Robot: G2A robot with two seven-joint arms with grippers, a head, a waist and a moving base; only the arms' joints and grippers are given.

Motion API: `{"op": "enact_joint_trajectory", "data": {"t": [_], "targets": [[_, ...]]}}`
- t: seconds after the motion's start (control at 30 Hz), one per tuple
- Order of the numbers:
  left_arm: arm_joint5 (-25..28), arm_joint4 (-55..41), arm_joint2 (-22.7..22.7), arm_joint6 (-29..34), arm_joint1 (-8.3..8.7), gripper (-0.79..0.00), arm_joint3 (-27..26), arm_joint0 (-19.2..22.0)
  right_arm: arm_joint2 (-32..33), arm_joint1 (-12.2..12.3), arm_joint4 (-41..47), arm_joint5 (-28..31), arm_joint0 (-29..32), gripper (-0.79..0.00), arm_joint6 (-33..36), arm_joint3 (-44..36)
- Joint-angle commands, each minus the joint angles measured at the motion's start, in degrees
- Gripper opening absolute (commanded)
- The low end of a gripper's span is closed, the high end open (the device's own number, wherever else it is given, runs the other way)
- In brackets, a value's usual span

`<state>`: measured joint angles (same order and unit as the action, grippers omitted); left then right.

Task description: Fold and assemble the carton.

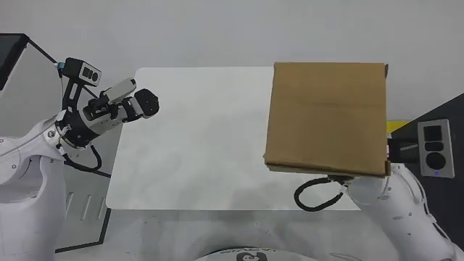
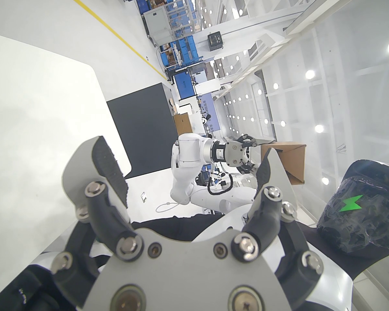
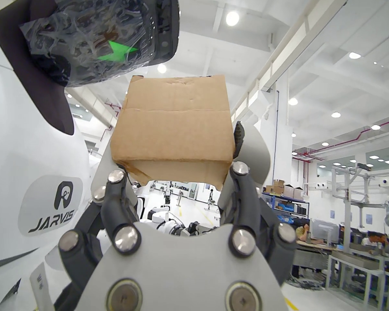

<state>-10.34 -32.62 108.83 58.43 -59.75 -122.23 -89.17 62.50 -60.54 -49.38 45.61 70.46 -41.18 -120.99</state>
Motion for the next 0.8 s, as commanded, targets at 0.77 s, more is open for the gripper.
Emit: {"op": "enact_joint_trajectory", "data": {"t": [0.77], "targets": [[0.00, 0.00, 0.00, 0.00, 0.00, 0.000, 0.00, 0.00, -2.72, -1.28, 14.27, -10.63, 3.60, -0.785, 18.57, 0.62]]}}
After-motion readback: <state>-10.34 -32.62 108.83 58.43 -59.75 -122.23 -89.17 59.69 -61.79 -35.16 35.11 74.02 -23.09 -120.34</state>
